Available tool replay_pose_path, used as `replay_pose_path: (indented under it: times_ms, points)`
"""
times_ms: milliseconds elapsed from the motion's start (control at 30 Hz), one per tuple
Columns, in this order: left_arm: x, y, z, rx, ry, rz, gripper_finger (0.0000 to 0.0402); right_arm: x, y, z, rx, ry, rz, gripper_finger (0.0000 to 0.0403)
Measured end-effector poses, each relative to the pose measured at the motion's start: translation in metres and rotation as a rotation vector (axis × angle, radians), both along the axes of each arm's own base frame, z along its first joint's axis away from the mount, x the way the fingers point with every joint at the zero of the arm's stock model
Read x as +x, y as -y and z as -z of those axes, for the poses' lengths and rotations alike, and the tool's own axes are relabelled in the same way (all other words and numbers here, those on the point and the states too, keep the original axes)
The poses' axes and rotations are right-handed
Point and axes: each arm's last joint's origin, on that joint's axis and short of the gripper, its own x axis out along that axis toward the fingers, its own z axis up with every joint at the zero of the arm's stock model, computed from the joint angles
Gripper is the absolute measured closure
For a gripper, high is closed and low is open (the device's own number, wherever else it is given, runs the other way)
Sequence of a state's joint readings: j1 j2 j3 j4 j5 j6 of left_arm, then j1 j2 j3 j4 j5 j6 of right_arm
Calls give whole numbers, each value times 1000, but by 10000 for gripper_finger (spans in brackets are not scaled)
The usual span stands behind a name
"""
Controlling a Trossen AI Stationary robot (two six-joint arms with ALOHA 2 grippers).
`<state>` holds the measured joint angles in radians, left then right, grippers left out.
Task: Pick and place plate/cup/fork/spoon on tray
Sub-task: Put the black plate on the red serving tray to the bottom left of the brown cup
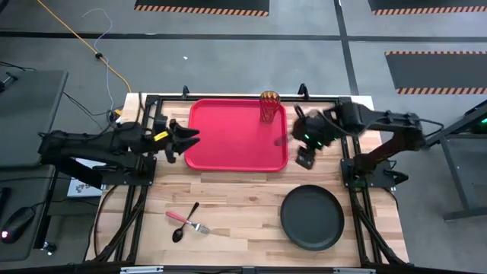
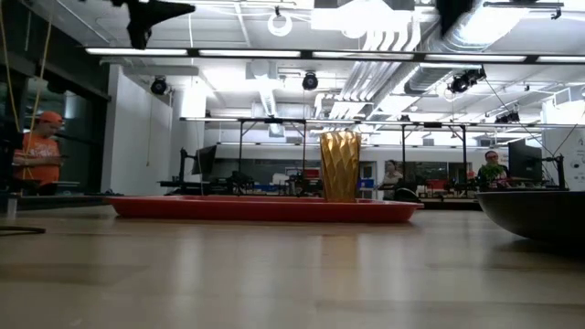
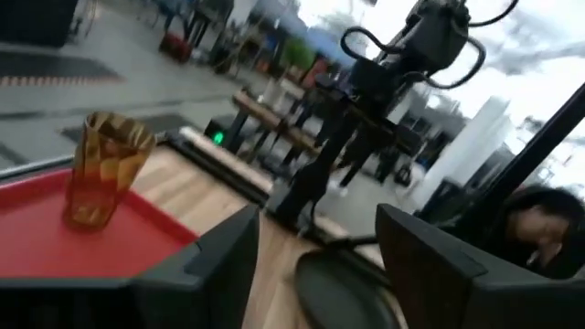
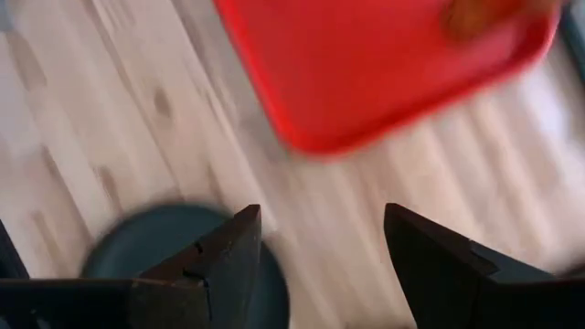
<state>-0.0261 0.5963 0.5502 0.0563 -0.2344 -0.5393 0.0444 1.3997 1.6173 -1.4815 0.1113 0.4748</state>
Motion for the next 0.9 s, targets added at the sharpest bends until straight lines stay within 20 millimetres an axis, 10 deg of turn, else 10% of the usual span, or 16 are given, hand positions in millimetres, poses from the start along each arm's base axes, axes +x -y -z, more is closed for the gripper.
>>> replay_pose_path:
  times_ms: [433, 667, 900]
  points:
    - [36, 1, -14, -2, 3, -9, 187, -86, -28, 124, 390, 238, 199, 179]
    - [45, 1, -6, -8, -41, -15, 188, -92, -27, 184, 296, 43, 174, 179]
    - [52, 1, -1, -91, -56, -18, 188, -78, -32, 205, 307, 24, 24, 179]
